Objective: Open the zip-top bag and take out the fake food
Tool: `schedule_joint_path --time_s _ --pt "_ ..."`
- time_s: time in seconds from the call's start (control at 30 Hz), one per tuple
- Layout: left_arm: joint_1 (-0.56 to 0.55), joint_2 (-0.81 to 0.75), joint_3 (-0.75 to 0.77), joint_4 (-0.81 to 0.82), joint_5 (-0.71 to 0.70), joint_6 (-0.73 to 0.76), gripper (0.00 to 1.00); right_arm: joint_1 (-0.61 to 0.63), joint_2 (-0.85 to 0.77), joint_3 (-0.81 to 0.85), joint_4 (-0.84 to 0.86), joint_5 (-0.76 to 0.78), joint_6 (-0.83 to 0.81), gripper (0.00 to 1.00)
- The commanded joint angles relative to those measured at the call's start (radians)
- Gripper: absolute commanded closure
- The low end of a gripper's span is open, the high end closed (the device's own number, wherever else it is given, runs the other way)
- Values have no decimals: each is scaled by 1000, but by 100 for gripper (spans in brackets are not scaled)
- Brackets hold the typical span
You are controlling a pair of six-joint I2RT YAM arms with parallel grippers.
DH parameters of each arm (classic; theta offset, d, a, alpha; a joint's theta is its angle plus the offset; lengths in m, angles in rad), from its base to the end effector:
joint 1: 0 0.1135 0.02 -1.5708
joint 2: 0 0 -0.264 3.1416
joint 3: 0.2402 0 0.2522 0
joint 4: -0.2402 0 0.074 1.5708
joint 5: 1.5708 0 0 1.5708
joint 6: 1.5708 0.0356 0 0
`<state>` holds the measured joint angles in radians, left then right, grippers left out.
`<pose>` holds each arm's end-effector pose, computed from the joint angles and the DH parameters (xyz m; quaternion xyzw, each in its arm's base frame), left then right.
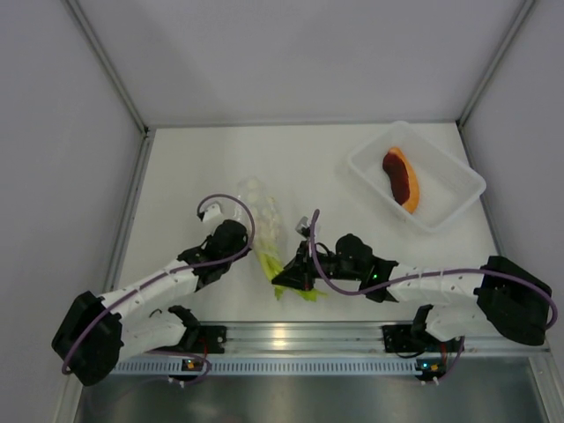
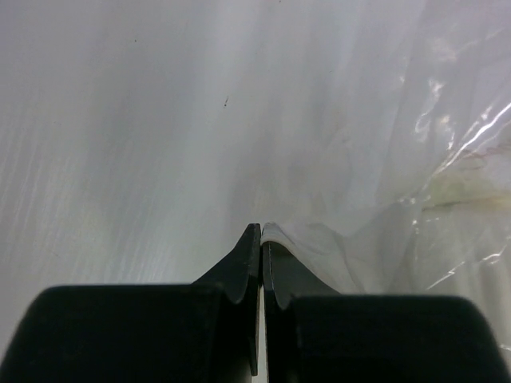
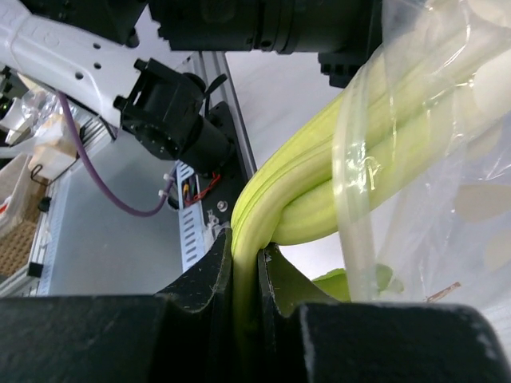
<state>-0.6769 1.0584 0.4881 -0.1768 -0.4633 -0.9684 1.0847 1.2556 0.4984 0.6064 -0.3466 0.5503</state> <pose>0.1712 -0.1171 0.1899 -0.2205 0.8691 -0.1424 0.4192 0.1125 0.2388 0.2237 -0.3056 0.6908 0.5578 0.3438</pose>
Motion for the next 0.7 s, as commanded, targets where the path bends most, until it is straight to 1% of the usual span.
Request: schedule_joint_path --time_s 0.0,0.07,0.1,0.27,0.3,0.57,0.67 --pt "39 38 47 22 48 22 100 26 -70 -18 159 -120 -50 100" --pt "40 55 56 20 64 23 100 20 -77 -37 190 -143 -55 100" --pt "43 58 60 22 69 22 100 15 -82 -34 179 -172 -58 100" --pt "77 61 78 22 107 40 100 12 -108 -9 23 -187 -128 100" --pt "95 61 87 20 135 45 100 9 -116 -11 -8 -195 -139 100" --pt "143 81 118 14 172 69 100 0 -143 -32 -97 -233 -165 100" --pt "204 81 130 7 195 82 100 0 -176 -40 -186 -229 -182 100"
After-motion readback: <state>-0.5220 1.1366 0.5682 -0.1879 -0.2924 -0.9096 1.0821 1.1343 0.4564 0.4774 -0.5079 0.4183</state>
